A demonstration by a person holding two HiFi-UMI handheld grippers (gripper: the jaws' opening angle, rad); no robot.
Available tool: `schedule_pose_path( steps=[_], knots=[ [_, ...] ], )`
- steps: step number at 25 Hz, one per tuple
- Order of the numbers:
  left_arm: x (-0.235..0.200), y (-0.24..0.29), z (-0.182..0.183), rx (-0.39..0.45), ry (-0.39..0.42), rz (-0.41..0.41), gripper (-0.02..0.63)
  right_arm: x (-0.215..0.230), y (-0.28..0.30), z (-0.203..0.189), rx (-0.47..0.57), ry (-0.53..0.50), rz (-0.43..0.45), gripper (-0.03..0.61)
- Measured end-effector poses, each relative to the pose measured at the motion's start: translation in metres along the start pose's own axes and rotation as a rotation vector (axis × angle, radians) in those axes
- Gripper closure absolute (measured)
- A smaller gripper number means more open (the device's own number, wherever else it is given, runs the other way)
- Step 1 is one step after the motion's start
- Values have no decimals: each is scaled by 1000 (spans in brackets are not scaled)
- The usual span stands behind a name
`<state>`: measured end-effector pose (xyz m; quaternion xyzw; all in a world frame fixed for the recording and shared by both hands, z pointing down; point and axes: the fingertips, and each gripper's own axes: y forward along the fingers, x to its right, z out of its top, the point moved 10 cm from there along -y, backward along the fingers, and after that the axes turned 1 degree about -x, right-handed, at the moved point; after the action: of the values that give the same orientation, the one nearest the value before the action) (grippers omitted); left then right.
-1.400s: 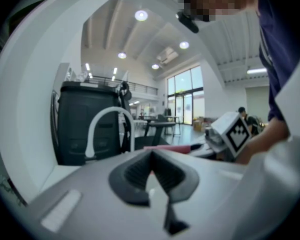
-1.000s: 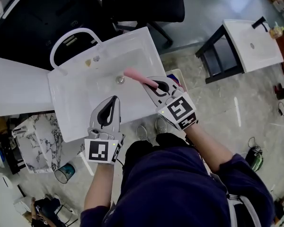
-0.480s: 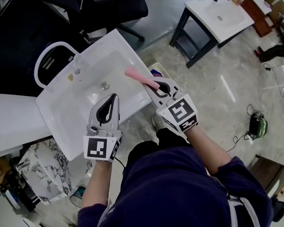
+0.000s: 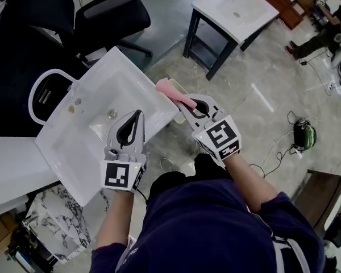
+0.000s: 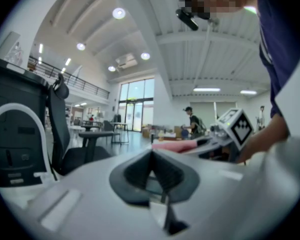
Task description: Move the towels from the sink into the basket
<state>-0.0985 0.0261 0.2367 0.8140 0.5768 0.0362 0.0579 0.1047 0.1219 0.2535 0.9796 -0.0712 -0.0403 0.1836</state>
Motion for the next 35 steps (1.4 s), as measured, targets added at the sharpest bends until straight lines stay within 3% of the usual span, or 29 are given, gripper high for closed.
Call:
schedule_pose_path(
  steps=[7,23,35],
  knots=[
    [39,44,6,-23,17,5,611,45,-24,-17,34,13,18,561],
    [162,163,11,-98,8,153,611,198,-82,-77,26,38,168,561],
    [198,193,-7,-147,-16,169,611,239,-91,-111,-4,52,189,561]
  ],
)
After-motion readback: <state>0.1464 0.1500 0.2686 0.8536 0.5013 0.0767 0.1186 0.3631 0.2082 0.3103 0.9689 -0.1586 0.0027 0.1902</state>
